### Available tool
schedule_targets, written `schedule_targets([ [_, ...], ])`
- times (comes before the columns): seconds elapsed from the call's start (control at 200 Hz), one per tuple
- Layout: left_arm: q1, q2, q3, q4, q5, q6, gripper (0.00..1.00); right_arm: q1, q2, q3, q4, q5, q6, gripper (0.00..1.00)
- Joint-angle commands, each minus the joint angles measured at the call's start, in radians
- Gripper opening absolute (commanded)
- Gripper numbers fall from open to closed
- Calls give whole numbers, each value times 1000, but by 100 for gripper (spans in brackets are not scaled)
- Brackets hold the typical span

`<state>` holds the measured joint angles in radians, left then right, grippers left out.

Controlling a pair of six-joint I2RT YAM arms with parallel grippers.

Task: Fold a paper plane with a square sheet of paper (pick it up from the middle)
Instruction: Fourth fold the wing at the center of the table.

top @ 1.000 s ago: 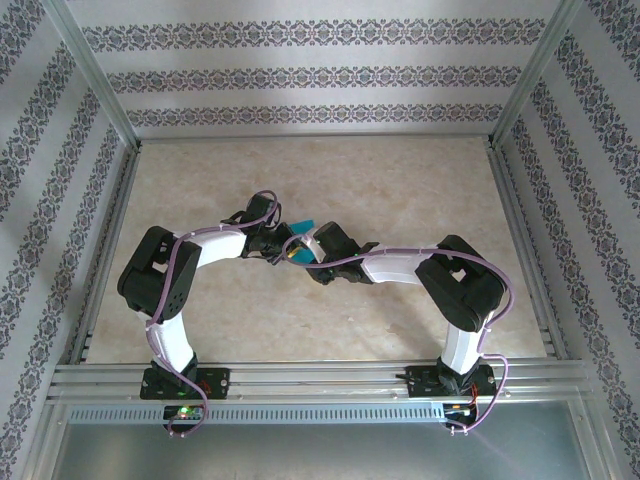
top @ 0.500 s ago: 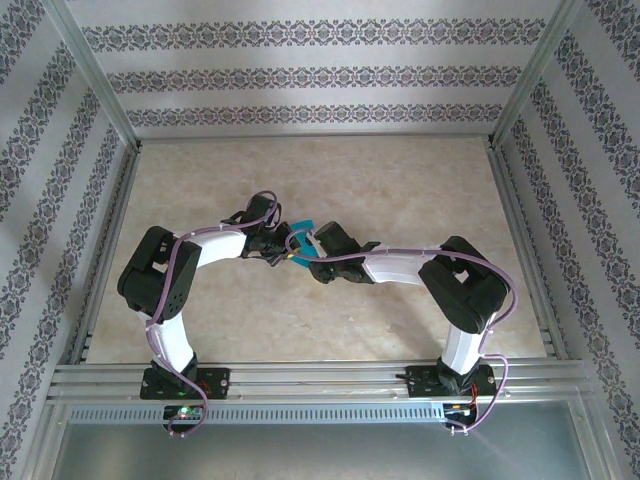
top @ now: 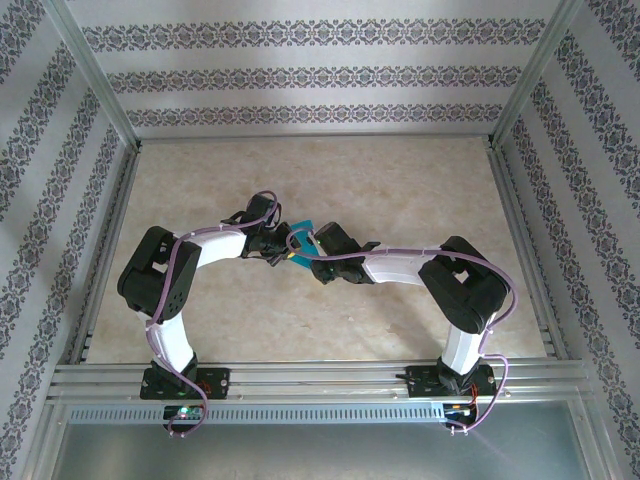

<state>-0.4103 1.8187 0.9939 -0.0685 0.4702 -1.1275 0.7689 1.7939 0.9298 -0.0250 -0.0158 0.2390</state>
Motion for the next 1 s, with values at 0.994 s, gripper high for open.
schedule_targets([
  [0.994,-3,-50,11,-15,-1,-100,4,58,-11,12,4,153,143,24],
])
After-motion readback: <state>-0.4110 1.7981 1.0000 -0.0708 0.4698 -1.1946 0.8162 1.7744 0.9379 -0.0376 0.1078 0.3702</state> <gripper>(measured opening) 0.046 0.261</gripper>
